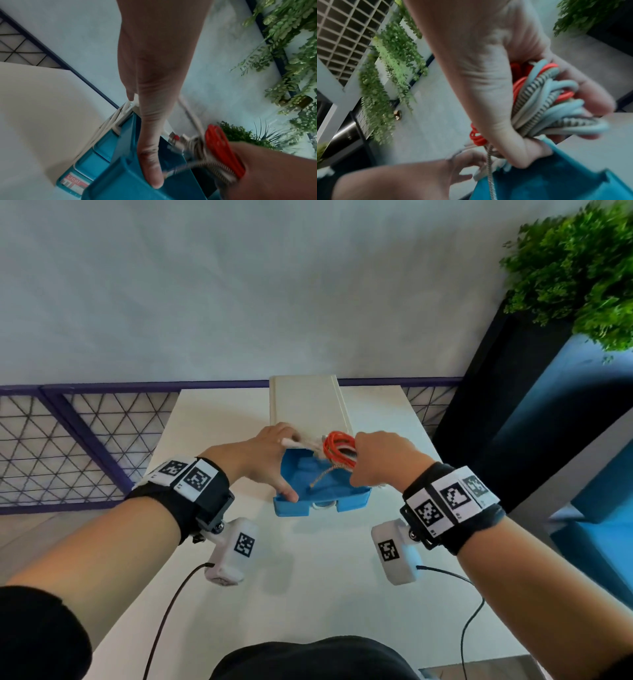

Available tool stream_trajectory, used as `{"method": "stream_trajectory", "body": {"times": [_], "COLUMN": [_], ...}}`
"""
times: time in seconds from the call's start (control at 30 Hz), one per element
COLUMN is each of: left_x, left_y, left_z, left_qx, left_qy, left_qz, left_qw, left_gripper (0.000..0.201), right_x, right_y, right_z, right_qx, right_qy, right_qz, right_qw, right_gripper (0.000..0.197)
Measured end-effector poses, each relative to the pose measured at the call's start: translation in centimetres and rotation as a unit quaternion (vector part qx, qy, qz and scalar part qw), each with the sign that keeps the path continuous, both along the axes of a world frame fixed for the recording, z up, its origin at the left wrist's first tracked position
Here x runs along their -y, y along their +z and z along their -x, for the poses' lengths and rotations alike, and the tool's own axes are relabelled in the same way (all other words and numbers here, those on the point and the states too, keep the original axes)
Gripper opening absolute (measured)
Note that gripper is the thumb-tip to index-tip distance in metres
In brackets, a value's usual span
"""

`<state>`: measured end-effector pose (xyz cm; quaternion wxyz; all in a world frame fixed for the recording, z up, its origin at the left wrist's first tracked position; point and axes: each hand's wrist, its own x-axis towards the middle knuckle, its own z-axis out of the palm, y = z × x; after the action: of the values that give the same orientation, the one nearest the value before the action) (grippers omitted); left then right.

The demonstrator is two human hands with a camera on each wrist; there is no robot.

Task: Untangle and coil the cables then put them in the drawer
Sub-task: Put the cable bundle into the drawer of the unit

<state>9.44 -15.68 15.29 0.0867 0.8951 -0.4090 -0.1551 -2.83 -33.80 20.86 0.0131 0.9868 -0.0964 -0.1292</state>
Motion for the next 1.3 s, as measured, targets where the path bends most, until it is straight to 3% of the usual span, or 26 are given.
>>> {"method": "stream_trajectory", "body": {"times": [0.17, 0.37, 0.6, 0.73, 0.9, 1.13, 1.3], "left_x": [-1.0, -1.7, -1.9, -1.8, -1.7, -1.7, -1.4], "left_y": [1.3, 1.3, 0.0, -0.6, -0.1, 0.1, 0.1], "left_z": [0.4, 0.3, 0.0, 0.3, 1.0, 1.7, 2.3], "left_qx": [-0.077, -0.062, -0.027, -0.008, 0.023, 0.063, 0.075], "left_qy": [0.041, 0.034, 0.000, 0.006, -0.035, -0.028, -0.007], "left_qz": [0.065, 0.132, 0.101, 0.112, 0.068, 0.045, 0.071], "left_qw": [0.994, 0.989, 0.995, 0.994, 0.997, 0.997, 0.995], "left_gripper": [0.085, 0.034, 0.031, 0.033, 0.038, 0.036, 0.036], "right_x": [-2.0, -3.8, -5.6, -6.8, -7.8, -7.1, -5.8], "right_y": [-0.6, -0.2, -1.0, -2.0, -2.6, -2.3, -3.3], "right_z": [0.2, -1.2, -3.0, -4.4, -5.5, -4.7, -3.9], "right_qx": [-0.096, -0.125, -0.158, -0.222, -0.227, -0.145, -0.033], "right_qy": [0.047, 0.074, 0.071, 0.059, 0.027, 0.044, -0.056], "right_qz": [0.117, 0.140, 0.163, 0.202, 0.220, 0.156, 0.001], "right_qw": [0.987, 0.979, 0.971, 0.952, 0.948, 0.976, 0.998], "right_gripper": [0.015, 0.013, 0.024, 0.016, 0.040, 0.023, 0.036]}}
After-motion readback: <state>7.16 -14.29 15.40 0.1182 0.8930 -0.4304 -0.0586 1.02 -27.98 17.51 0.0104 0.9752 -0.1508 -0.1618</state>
